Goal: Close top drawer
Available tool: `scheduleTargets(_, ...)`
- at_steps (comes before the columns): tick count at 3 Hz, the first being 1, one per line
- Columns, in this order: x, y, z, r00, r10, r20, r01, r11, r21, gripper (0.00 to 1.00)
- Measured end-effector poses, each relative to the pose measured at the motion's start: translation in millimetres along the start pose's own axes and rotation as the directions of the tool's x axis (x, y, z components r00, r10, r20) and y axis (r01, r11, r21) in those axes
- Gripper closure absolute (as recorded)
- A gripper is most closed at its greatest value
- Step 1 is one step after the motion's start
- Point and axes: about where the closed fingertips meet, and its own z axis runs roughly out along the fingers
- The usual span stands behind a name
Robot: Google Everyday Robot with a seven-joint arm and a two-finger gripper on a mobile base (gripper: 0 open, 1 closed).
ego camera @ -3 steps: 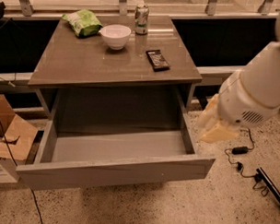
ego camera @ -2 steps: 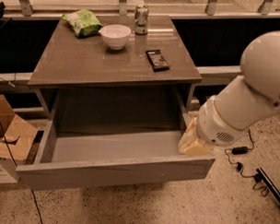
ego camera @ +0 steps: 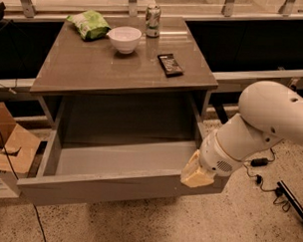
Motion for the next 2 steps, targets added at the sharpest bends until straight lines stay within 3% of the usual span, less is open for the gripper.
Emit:
scheduleTargets(1,2,0,12,1.000,0.019,-0.018,-0.019,0.9998,-0.002,1.00)
scheduleTargets(2,10,-3,42,0.999,0.038,-0.017,-0.038,0.9992,-0.010,1.00)
